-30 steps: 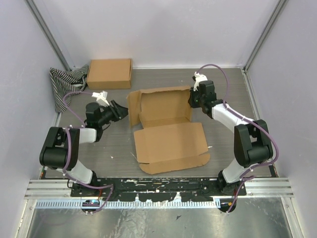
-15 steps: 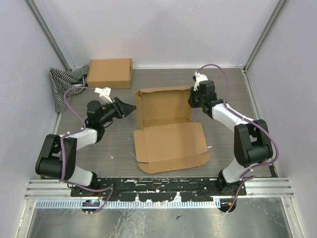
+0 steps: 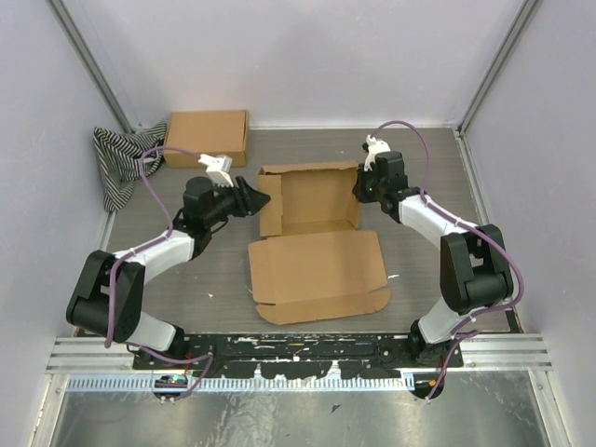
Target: Fold the paper box
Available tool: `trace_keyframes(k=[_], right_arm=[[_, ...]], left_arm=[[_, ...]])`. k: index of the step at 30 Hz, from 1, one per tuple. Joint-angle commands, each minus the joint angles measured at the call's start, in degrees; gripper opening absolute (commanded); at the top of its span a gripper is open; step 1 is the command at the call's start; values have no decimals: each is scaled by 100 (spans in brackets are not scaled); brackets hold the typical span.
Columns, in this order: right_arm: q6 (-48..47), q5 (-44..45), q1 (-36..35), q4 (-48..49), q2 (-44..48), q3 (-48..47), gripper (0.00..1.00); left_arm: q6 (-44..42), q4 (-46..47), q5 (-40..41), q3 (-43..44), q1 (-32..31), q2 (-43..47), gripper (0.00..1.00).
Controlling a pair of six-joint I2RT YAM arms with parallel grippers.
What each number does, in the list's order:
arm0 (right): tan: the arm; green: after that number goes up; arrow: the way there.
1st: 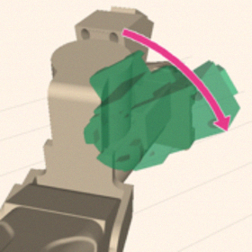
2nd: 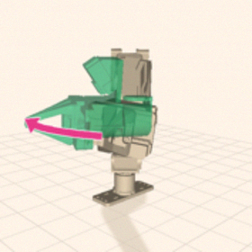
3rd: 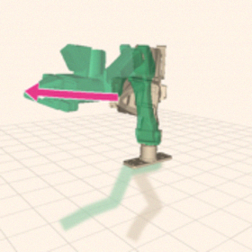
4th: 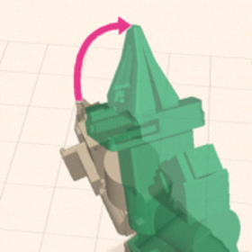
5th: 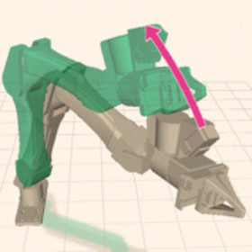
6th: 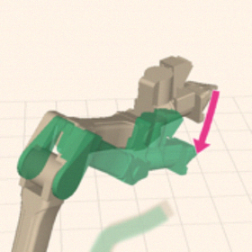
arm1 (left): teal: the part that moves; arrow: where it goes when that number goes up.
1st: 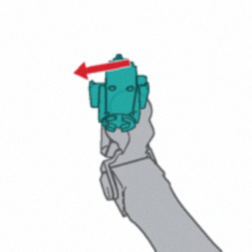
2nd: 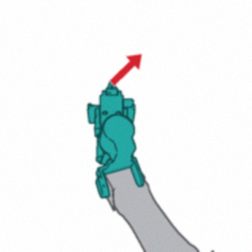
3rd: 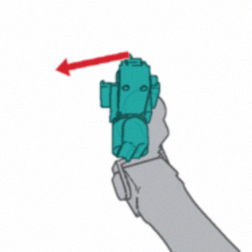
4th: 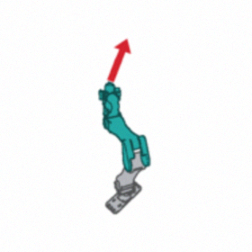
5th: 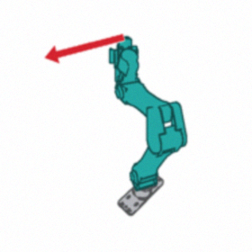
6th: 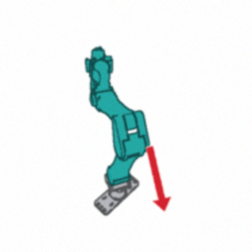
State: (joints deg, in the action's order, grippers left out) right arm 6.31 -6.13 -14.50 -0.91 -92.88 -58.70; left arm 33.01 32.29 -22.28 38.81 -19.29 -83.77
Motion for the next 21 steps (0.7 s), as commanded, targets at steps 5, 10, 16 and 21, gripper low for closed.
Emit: trace_keyframes(k=[5, 10, 16, 21], right_arm=[[245, -287, -110, 129, 231, 201, 2], [287, -172, -300, 121, 265, 229, 2], [474, 153, -461, 3, 381, 192, 2], [946, 729, -540, -597, 357, -119, 1]], left_arm=[[-1111, -1572, 1704, 804, -631, -44, 50], [-1221, -2153, 2594, 1147, -844, -199, 48], [-1310, -3379, 4136, 1924, -1157, -586, 41], [-1526, -4624, 5410, 2673, -1550, -1090, 16]])
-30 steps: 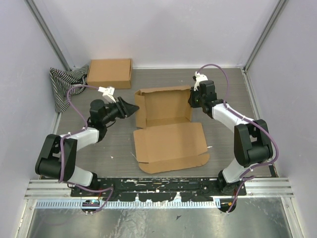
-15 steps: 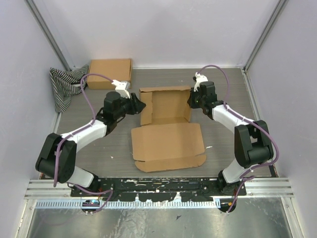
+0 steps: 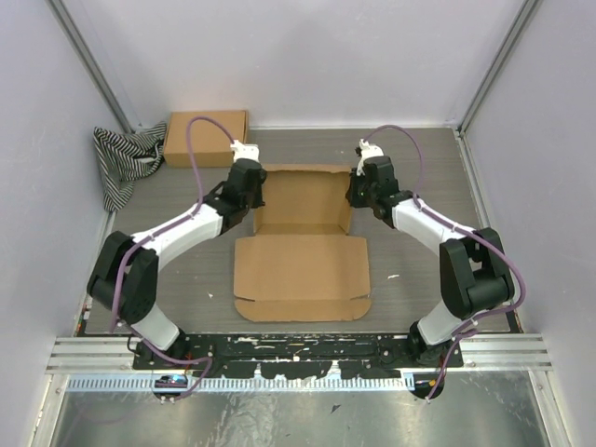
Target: Fold the paper box
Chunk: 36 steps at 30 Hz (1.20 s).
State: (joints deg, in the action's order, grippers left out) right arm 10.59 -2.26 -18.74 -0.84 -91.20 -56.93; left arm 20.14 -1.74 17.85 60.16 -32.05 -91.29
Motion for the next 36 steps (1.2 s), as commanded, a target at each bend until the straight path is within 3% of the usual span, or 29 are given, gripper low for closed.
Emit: trace_keyframes(k=[1, 4, 9, 17, 20, 22, 26, 29, 30, 32, 36], right_arm=[[575, 440, -151, -707, 176, -335, 1], [792, 833, -278, -1009, 134, -483, 1], [1192, 1403, -411, -1510, -18, -766, 1], [1531, 1541, -424, -2035, -427, -1132, 7], [1554, 1529, -428, -2219, -640, -1341, 16], [1556, 1536, -428, -2287, -703, -1424, 29], [1463, 1343, -422, -2384, -816, -1586, 32], [1310, 1117, -427, -2492, -1043, -1696, 30], [1281, 1054, -435, -2505, -1108, -1697, 26], [1235, 1077, -454, -2556, -1212, -1682, 3], [1226, 1289, -532, -2687, -1319, -1711, 1]], left_arm=[[-268, -1427, 1619, 690, -352, -424, 9], [-228, -2197, 2441, 1283, -570, -797, 0], [-144, -3123, 3659, 1991, -823, -1588, 1], [210, -3079, 3175, 1933, -852, -1589, 5], [188, -3142, 2897, 2059, -847, -1551, 9], [165, -3218, 2814, 2175, -850, -1583, 13], [170, -3303, 2772, 2264, -847, -1654, 17], [198, -3265, 2681, 2237, -840, -1666, 17], [200, -3275, 2673, 2237, -841, -1680, 17], [192, -3323, 2681, 2276, -843, -1707, 17], [144, -3437, 2691, 2364, -841, -1750, 16]])
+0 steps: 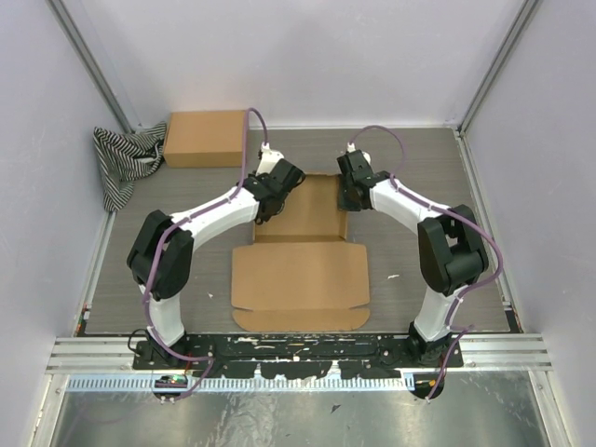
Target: Fold the paper box
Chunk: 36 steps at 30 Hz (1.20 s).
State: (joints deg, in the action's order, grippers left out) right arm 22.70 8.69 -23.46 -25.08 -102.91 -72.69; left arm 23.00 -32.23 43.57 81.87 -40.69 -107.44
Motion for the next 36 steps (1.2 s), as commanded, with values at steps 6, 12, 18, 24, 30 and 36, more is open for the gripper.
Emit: trace_keyframes(k=[6, 12, 18, 24, 30, 36], right_arm=[[130, 282, -71, -511, -126, -292, 38], [-148, 484, 17, -726, 236, -754, 52], [-1172, 474, 151, -992, 101, -1981, 54], [-2921, -1471, 169, -1113, -1151, -3618, 54], [-3847, -2490, 92, -566, -1835, -3962, 55], [-4420, -2802, -91, -556, -2332, -4278, 58]], left_arm=[[-143, -885, -40, 648, 78, -241, 31], [-24, -1244, -804, 846, 490, 186, 54], [-9, -1311, -971, 481, 735, 1154, 58], [183, -655, -1695, -805, 868, 2441, 58], [336, 17, -2127, -2230, 869, 3839, 58], [573, 14, -2136, -2998, 869, 4750, 59]])
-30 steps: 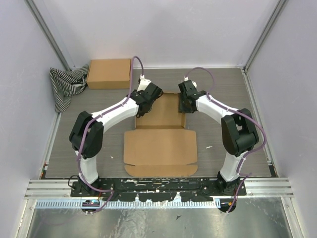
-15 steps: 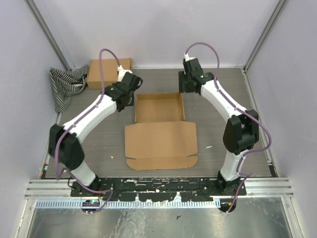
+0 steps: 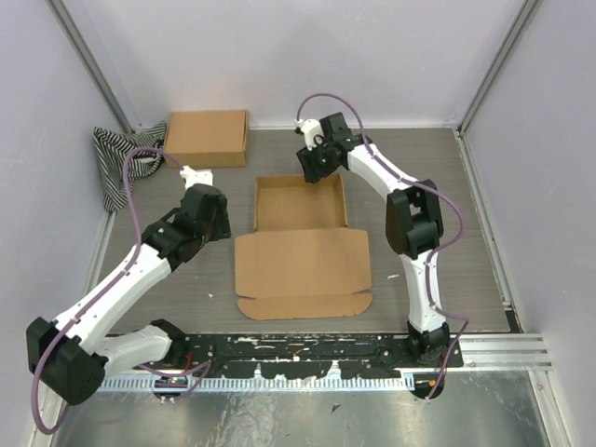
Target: Fold the paper box
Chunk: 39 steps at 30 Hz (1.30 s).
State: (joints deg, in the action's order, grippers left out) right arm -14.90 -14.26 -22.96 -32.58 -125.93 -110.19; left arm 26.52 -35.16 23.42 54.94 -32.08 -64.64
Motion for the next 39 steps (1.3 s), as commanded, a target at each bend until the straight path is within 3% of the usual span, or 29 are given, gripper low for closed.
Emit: trace_keyframes(k=[1, 19, 22, 24, 27, 31, 39], right_arm=[[-730, -495, -175, 118, -121, -627, 58], [-956, -278, -446, 102, -1047, -1275, 58], [-720, 56, -451, 177, -1112, -1248, 52], [-521, 530, -434, 218, -1087, -1143, 38], [-246, 1065, -372, 268, -694, -505, 26], [254, 1750, -116, 539, 393, 1043, 17], [1967, 3044, 683, -332, 2029, 3396, 13]], left_arm=[[244, 289, -113, -391, 8, 564, 59], [380, 26, -128, -734, 8, 999, 59], [394, 68, -161, -780, 8, 1010, 59], [404, 126, -224, -810, 8, 1015, 59], [415, 251, -330, -813, 8, 984, 59], [413, 423, -491, -738, 8, 896, 59], [404, 728, -1066, -723, -1, 820, 58]])
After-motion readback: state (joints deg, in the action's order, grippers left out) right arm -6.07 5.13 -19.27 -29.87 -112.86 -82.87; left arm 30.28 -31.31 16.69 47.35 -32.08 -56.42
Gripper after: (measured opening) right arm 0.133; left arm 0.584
